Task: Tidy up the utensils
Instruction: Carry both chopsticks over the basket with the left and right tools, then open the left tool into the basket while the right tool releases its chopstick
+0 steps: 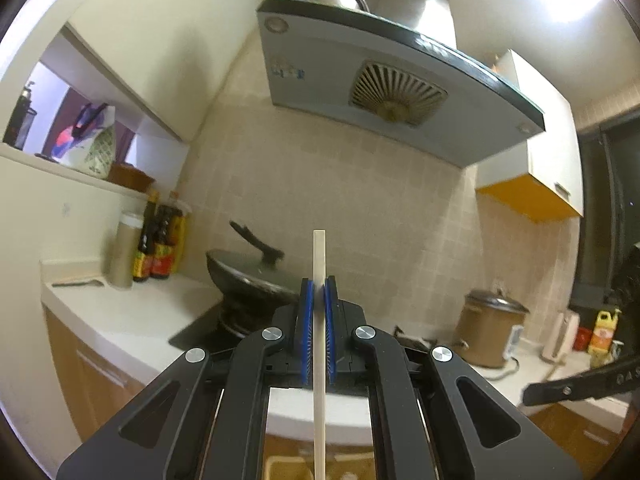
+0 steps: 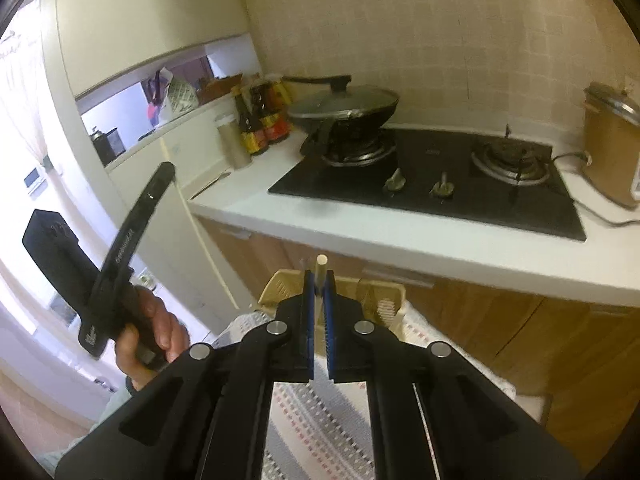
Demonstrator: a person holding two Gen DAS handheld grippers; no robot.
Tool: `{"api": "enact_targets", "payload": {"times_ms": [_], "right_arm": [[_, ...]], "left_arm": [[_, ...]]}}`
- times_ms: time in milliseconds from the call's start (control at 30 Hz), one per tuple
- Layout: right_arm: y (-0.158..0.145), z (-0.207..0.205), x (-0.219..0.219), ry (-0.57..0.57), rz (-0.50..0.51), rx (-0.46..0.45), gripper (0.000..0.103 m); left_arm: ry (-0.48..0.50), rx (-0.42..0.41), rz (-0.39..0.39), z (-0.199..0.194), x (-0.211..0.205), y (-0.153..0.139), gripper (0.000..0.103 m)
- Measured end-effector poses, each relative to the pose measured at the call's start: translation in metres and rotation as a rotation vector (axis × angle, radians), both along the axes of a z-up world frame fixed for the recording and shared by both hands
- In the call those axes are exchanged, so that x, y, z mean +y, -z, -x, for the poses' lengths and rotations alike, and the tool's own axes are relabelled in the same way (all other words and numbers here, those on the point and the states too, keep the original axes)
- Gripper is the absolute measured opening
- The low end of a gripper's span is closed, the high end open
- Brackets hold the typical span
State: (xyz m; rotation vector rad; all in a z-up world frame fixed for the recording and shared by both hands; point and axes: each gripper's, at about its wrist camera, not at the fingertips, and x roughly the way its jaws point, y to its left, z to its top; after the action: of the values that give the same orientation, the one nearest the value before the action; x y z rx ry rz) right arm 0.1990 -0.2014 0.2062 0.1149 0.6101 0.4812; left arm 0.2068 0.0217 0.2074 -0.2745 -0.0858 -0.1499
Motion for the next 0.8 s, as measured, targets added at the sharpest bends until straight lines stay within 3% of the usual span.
{"api": "enact_targets", "payload": {"times_ms": [300,533,767,800], "right_arm": [[0.019,-0.023,0.035,0.005,0.106,-0.051,0.003],[0.039,-0.042,0.056,0.012,0.184,-0.042,0.003],[0.068,-0.063,0.069,-0.01,0.245,0.036,0.004],[0.07,-0.063,0.07,-0.017,0.247,0.046,0.004]], "left_arm": [[-0.032,0.043,0.055,-0.051,0.014,0.044,0.004],[-0.096,0.063,0.074,-0.063,0.018,0.075,0.004],[-0.081,0.113,0.007,-0.059,0.01,0.092,0.005],[-0.07,0.12,0.003,-0.057,0.01,0.092,0.01]]}}
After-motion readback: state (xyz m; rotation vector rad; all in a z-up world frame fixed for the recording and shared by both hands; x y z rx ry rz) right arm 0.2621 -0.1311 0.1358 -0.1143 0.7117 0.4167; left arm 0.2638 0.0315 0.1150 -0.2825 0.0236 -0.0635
